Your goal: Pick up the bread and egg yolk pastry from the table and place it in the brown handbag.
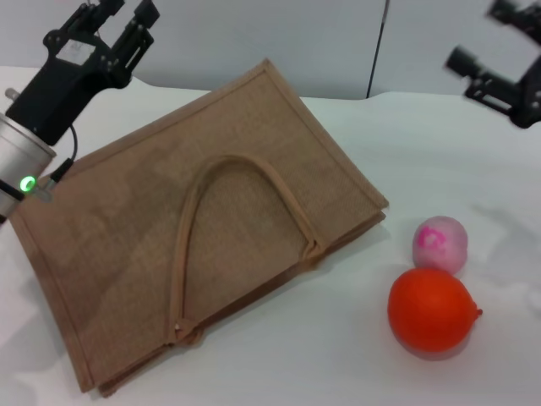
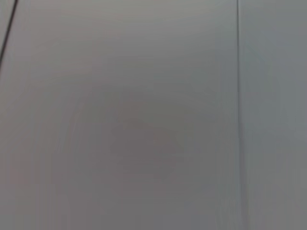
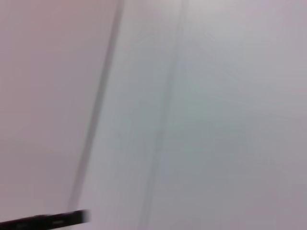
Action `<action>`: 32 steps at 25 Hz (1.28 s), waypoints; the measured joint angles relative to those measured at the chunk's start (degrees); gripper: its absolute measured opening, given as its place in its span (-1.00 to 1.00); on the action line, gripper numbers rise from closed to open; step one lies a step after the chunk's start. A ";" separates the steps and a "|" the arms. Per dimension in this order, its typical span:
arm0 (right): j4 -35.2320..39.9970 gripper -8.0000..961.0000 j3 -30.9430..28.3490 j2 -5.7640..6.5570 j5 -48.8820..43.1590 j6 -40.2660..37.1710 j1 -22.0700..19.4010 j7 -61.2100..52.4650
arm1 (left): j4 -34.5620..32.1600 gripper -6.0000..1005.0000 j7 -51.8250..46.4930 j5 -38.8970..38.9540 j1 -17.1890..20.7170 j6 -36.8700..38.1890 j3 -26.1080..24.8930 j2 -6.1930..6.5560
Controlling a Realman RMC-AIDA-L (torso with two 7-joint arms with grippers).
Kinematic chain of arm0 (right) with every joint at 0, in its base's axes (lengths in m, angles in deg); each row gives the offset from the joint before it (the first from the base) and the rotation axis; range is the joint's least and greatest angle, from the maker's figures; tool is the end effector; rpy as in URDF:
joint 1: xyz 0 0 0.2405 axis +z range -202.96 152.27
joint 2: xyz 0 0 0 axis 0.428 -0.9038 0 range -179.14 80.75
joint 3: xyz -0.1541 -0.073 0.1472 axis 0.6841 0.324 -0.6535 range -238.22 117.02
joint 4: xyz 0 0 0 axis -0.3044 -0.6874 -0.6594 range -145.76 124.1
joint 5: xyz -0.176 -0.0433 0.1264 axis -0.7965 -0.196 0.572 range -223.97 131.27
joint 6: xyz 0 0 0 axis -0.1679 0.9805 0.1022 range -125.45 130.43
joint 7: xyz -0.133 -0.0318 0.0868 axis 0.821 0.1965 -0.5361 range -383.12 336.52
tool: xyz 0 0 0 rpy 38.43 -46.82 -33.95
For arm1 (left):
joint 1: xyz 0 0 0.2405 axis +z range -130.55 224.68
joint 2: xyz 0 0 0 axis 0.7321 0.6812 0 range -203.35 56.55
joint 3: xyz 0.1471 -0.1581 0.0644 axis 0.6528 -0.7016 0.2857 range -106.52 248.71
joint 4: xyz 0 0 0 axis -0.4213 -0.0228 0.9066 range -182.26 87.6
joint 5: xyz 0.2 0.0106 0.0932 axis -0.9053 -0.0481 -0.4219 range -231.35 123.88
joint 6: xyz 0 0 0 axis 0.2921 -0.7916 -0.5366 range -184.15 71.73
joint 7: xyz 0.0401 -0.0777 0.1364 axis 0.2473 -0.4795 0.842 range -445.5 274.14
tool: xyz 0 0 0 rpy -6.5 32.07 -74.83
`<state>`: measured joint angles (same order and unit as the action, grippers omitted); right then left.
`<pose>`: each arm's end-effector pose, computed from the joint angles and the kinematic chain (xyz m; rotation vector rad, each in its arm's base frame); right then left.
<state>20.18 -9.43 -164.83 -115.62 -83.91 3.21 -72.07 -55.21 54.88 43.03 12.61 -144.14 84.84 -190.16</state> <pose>0.1993 0.3654 0.0590 -2.1860 0.0337 1.1025 -0.2381 0.3672 0.0484 -1.8116 -0.3509 -1.2125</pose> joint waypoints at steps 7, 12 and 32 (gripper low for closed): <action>-18.96 0.80 -5.43 -0.19 15.74 -0.05 1.12 25.69 | 11.29 0.29 17.52 10.27 -0.38 2.69 -3.13 -0.18; -26.88 0.80 -5.61 -0.20 29.76 2.32 1.61 31.96 | 15.75 0.32 19.83 17.17 -0.76 4.97 -4.77 -0.28; -31.32 0.80 -5.63 -0.20 38.61 8.68 2.30 32.13 | 16.23 0.29 19.52 18.07 -0.40 5.34 -4.36 -0.22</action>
<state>-11.15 -15.06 -165.03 -77.00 -75.23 5.50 -39.94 -38.98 74.40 61.10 12.21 -138.80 80.48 -190.38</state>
